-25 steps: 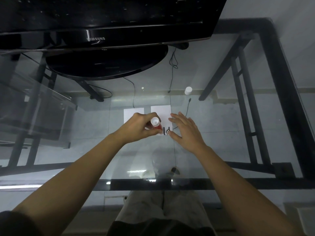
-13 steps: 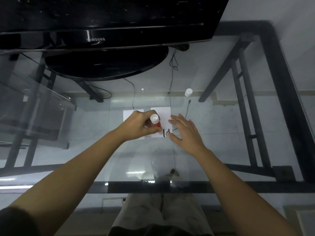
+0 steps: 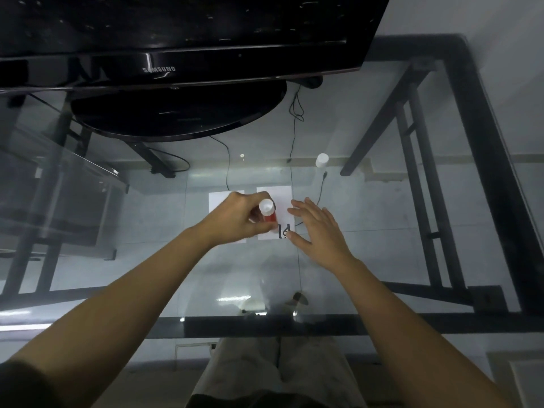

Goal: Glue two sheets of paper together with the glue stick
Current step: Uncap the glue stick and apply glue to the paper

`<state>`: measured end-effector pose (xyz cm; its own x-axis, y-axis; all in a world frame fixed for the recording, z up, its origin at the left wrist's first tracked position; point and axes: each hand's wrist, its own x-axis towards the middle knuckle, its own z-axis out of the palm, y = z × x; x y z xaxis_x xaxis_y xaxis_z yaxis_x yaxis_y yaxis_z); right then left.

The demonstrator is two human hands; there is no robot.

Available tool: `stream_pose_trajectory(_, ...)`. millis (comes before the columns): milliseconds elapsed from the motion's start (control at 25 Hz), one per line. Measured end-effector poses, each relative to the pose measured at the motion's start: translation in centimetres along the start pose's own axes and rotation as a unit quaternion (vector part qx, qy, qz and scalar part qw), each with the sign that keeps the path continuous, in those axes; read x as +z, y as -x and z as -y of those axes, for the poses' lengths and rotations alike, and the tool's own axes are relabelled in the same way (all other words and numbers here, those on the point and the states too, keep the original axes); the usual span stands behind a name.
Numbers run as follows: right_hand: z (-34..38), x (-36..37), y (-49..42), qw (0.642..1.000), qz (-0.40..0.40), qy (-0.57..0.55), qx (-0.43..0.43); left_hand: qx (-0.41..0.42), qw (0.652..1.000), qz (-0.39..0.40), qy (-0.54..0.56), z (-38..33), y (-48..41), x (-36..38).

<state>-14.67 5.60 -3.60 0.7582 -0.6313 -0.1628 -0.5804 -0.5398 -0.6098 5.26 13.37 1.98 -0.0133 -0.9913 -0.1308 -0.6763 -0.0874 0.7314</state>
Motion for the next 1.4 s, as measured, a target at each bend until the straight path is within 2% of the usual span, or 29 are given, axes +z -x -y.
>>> stream_pose_trajectory(80,0.0,0.0,-0.1,1.0,0.002,0.001,0.0,-0.014,1.0,-0.016,-0.021,0.4,-1.6,-1.0)
stream_pose_trajectory(200,0.0,0.0,-0.1,1.0,-0.001,-0.003,0.0,-0.062,0.992,-0.095,-0.056,1.1,-3.7,-2.5)
stream_pose_trajectory(280,0.0,0.0,0.0,1.0,-0.001,-0.002,0.001,-0.071,0.99,-0.116,-0.045,1.0,-3.2,-2.1)
stream_pose_trajectory(440,0.0,0.1,-0.1,1.0,-0.006,0.006,-0.001,-0.03,0.998,-0.063,0.0,-0.5,0.5,0.8)
stream_pose_trajectory(560,0.0,0.2,-0.1,1.0,-0.006,0.01,-0.001,-0.031,0.998,-0.048,-0.008,-0.5,0.1,0.9)
stream_pose_trajectory(800,0.4,0.0,0.0,1.0,-0.003,0.004,0.009,-0.079,0.987,-0.134,-0.037,0.6,-4.1,-1.9)
stream_pose_trajectory(1000,0.3,-0.3,-0.2,0.995,0.011,0.055,0.08,-0.036,0.996,-0.084,0.012,-1.2,0.0,0.8)
stream_pose_trajectory(1160,0.4,-0.1,-0.1,0.993,0.028,0.048,0.104,-0.052,0.998,-0.037,-0.012,-1.2,-0.9,0.6)
stream_pose_trajectory(1400,0.2,-0.1,-0.3,0.993,0.032,0.03,0.11,-0.079,0.992,-0.087,-0.036,-0.5,-4.2,-1.8)
